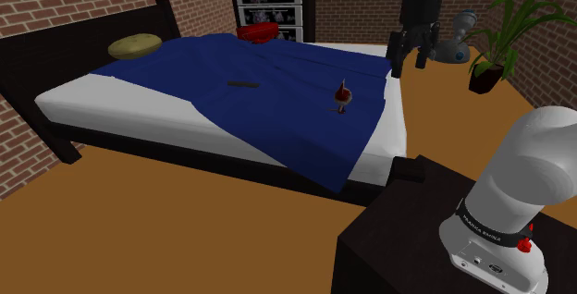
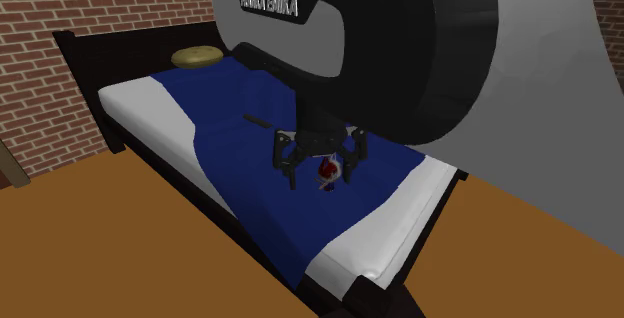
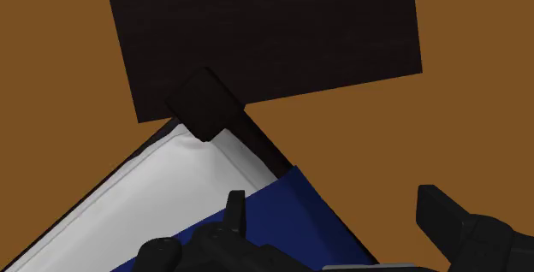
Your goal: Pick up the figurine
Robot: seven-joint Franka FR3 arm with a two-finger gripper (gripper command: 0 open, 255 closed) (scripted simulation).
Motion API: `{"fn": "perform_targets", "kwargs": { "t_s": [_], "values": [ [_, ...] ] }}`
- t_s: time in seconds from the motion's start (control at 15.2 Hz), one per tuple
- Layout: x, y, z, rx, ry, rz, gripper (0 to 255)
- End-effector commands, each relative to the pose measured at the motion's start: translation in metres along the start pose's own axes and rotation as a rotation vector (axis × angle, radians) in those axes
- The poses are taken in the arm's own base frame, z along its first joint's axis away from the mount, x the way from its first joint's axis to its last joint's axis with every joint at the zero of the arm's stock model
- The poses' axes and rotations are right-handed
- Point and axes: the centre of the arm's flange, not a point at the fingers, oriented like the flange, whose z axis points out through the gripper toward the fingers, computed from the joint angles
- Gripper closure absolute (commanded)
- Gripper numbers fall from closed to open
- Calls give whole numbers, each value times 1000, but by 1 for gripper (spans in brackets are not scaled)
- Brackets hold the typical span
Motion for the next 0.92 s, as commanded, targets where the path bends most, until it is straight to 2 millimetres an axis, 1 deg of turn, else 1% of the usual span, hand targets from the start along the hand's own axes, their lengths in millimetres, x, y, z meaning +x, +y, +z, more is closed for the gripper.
{"fn": "perform_targets", "kwargs": {
  "t_s": [0.0, 0.4, 0.86],
  "values": [
    [0, 0, 0, 0, 0, 0, 0],
    [66, 16, 29, 11, 42, 82, 0],
    [142, 40, 60, 23, 90, 178, 0]
  ]
}}
